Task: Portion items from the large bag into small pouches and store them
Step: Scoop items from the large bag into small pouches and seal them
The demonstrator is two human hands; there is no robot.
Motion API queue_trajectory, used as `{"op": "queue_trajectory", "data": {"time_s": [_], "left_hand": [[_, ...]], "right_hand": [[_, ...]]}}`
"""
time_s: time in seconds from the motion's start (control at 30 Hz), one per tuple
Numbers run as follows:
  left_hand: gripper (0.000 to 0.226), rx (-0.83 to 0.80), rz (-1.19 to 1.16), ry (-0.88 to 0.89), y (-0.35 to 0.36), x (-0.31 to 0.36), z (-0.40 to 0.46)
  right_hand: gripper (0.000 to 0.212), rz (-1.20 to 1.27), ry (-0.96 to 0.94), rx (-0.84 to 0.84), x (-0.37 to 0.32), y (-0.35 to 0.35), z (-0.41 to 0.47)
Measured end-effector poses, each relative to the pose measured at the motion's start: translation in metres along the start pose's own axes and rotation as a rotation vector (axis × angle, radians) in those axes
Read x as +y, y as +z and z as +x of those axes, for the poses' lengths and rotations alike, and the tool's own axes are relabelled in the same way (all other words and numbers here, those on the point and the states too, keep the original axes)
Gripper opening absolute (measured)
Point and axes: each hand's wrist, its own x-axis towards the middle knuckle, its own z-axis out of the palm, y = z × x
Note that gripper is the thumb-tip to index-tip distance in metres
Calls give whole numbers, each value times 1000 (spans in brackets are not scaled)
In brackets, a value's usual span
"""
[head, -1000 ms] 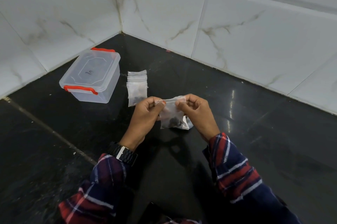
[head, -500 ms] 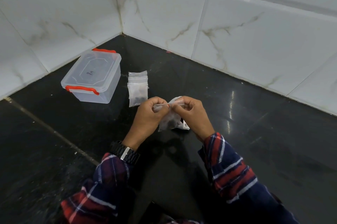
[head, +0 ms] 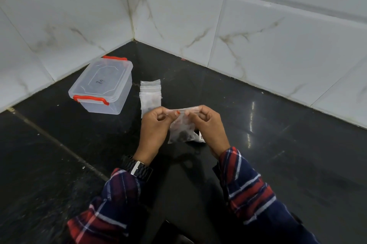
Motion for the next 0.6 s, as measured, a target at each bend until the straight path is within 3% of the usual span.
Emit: {"op": "queue_trajectory", "data": {"time_s": [0.27, 0.4, 0.53, 0.6], "left_hand": [[17, -21, -176, -83, -3, 1, -2], [21, 60, -184, -61, -10, -2, 0], [19, 78, -215, -103, -22, -3, 9], [16, 56, -184, -125, -28, -6, 15]], "right_hand": [[14, 110, 66, 48, 2, 0, 2], [13, 141, 100, -72, 1, 7, 5], [44, -22, 27, -94, 13, 15, 9], [44, -60, -3, -62, 19, 22, 11]]}}
